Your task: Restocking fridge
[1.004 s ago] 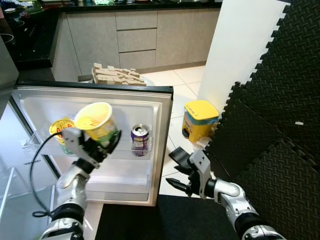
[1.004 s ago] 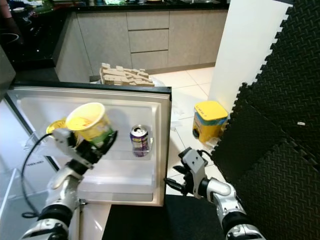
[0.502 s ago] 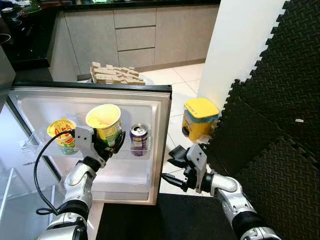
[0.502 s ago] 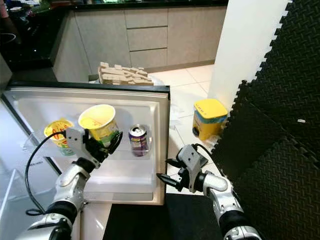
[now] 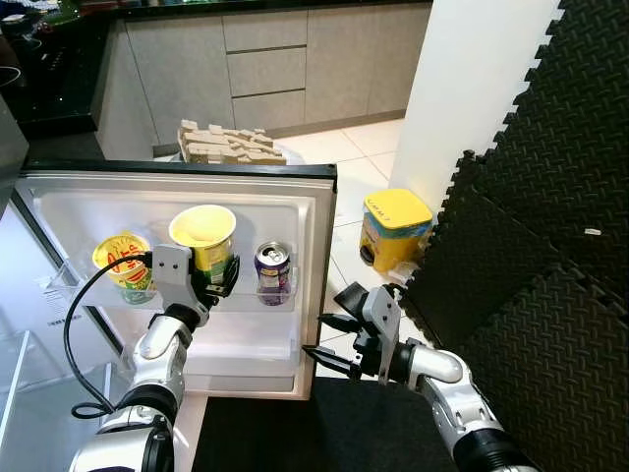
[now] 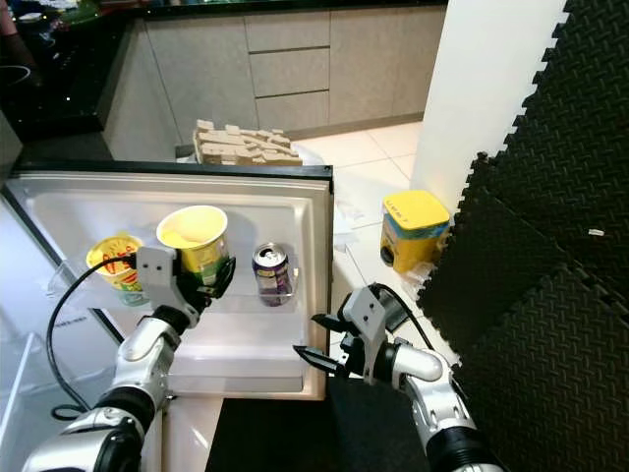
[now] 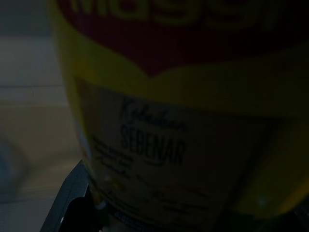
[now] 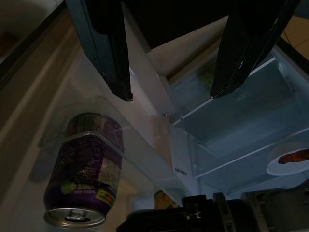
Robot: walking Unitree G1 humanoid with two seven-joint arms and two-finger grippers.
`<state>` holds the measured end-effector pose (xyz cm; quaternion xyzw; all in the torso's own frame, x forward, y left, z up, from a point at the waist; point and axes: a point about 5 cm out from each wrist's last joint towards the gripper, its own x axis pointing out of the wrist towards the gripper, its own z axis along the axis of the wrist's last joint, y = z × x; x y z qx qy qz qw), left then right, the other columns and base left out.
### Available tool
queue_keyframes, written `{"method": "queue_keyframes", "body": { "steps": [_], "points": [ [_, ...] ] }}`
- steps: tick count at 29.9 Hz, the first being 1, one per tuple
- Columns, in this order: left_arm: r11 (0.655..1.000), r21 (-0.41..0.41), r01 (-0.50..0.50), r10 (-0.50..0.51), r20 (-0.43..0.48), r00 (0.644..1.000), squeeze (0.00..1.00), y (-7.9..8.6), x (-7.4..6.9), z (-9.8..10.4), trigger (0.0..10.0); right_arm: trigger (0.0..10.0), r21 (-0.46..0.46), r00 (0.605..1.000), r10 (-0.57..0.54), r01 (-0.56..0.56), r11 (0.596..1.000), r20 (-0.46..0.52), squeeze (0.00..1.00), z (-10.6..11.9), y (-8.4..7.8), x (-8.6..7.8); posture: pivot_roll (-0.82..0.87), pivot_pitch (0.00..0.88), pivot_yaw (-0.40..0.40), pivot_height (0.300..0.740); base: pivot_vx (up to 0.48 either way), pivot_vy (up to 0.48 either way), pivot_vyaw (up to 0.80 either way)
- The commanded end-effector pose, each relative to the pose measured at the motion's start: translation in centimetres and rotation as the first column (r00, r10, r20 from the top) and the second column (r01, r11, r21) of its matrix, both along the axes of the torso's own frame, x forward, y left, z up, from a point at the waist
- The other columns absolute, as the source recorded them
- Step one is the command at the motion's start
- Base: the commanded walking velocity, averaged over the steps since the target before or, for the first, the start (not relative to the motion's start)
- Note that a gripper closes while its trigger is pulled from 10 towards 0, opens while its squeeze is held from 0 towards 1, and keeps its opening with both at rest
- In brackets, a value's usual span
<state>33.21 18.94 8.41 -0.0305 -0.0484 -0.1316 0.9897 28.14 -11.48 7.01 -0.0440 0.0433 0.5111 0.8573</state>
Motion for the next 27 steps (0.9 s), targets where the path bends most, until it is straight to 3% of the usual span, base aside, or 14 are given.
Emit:
{"method": "queue_keyframes", "body": {
  "steps": [1, 15, 27],
  "points": [
    [1.000, 0.001, 0.010, -0.010, -0.017, 1.000, 0.00, -0.7, 0.0, -0.4, 10.0, 10.0, -0.002, 1.000, 0.011, -0.011, 1.000, -0.007, 0.00, 0.0, 0.2, -0.3, -0.13, 0.041, 0.028, 0.740, 0.000, 0.000, 0.00],
    [1.000, -0.016, -0.024, 0.021, -0.125, 0.992, 0.00, -2.3, -0.6, -2.5, 10.0, 10.0, 0.005, 1.000, 0.014, -0.014, 1.000, -0.014, 0.00, 0.6, 0.2, -1.4, -0.17, 0.065, 0.031, 0.740, 0.000, 0.000, 0.00],
    [0.997, -0.067, -0.031, 0.026, -0.077, 0.997, 0.00, -2.8, 0.2, -1.3, 10.0, 10.0, 0.014, 1.000, 0.008, -0.008, 1.000, -0.019, 0.00, 1.3, 0.3, -2.1, -0.20, 0.101, 0.029, 0.740, 0.000, 0.000, 0.00]
  ]
}}
